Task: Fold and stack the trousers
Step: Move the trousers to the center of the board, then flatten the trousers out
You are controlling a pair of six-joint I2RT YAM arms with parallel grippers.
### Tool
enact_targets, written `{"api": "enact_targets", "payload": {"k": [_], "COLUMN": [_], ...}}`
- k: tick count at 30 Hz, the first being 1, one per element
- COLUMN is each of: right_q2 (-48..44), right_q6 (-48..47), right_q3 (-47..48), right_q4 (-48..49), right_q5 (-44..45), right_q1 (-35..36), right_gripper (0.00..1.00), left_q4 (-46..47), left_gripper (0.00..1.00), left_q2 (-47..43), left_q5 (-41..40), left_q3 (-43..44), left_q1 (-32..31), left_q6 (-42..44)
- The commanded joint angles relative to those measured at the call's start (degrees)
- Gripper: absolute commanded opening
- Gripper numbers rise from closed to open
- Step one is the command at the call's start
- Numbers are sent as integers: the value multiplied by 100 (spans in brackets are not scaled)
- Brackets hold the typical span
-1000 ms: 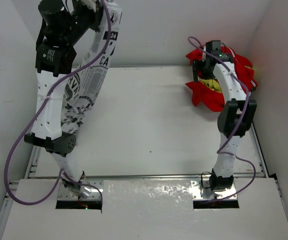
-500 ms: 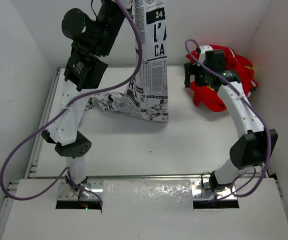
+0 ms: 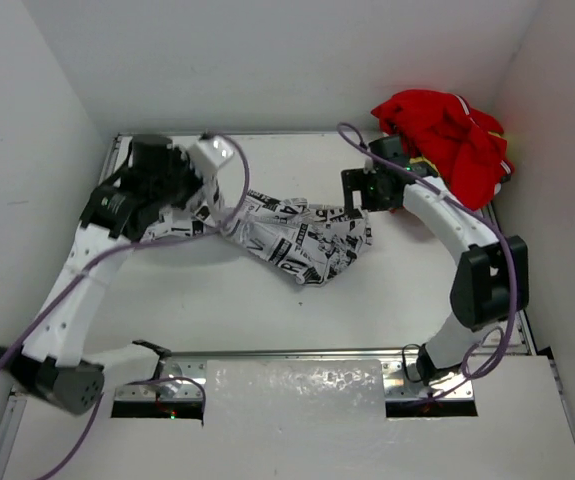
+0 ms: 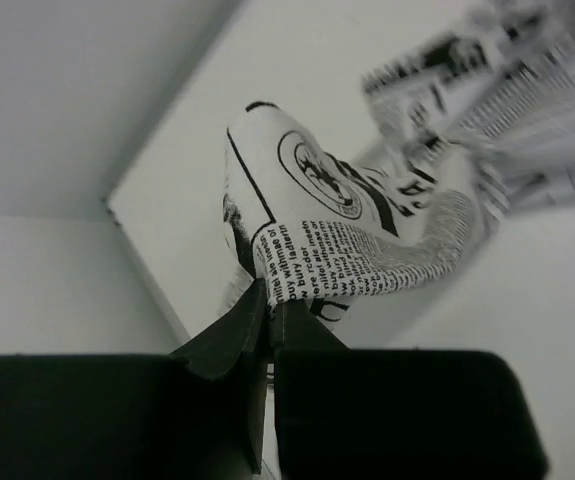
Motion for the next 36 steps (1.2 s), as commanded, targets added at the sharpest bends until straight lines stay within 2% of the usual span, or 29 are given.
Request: {"api": "enact_targets", "payload": {"k": [1,5,9,13,16,18,20,21,22,23,24,25,27,29,31,33,34,35,36], "right_q2": [505,1050,2233,3158,3143,3142,3518,3756,3758,3749,3662,3531,3196,3091,3064,3064,3055,3029,2985], "right_q6": [617,758,513,697,767,811,820,881,882,899,986,1031,1110,1119,1259,1496,1619,1890,2005], "right_q3": [63,467,1195,1760,1252,892,890,942,943,847,498,312,222,554,1519,2662,3057,3392,3969], "right_q4": [284,390,-30,-585,-210,64,127,-47,-41,64,404,573,864,900,742,593,566,566,670], "right_q5": [-337,-286,92,241,654,672,541,184,-29,-179,-215,-450,-496,-723,-874,-971,-980,-997,-998], "right_q1": [104,104,42,-142,-143,-143,-125,-125,-125,-108,-107,-107,-116,-125,-125,-169,-204,-308,-370], "right_gripper": [94,93,94,95,95,95,93,81,81,72,42,31,0,0,0,0,0,0,0], "left_q4": [-785,-1359,-1387,-1482,-1510,-1457,-1352,-1238,-1168,-1097,-949,-860,-588,-17,545,993,1100,1196,1302], "left_gripper": [0,0,0,0,0,0,0,0,0,0,0,0,0,0,0,0,0,0,0], "left_q2": [-1364,-2534,-3571,-3802,-3829,-3829,-3803,-3759,-3732,-3689,-3575,-3513,-3259,-2978,-2337,-1532,-1213,-896,-223], "left_q5": [626,382,-181,-411,-454,-498,-490,-498,-499,-577,-647,-718,-1086,-1472,-1623,-1292,-1046,-513,-307], "left_q3": [-747,-2361,-3428,-3799,-3799,-3843,-3948,-4001,-4001,-4019,-4010,-4001,-4045,-4045,-3810,-3424,-2812,-2449,-2011], "left_q1": [-46,-37,-46,-46,-46,-46,-46,-37,-37,-46,-46,-46,-37,-11,199,944,1278,2056,2412], "left_q6": [475,985,1293,1153,978,907,872,872,872,837,819,802,688,600,669,897,933,907,820]}}
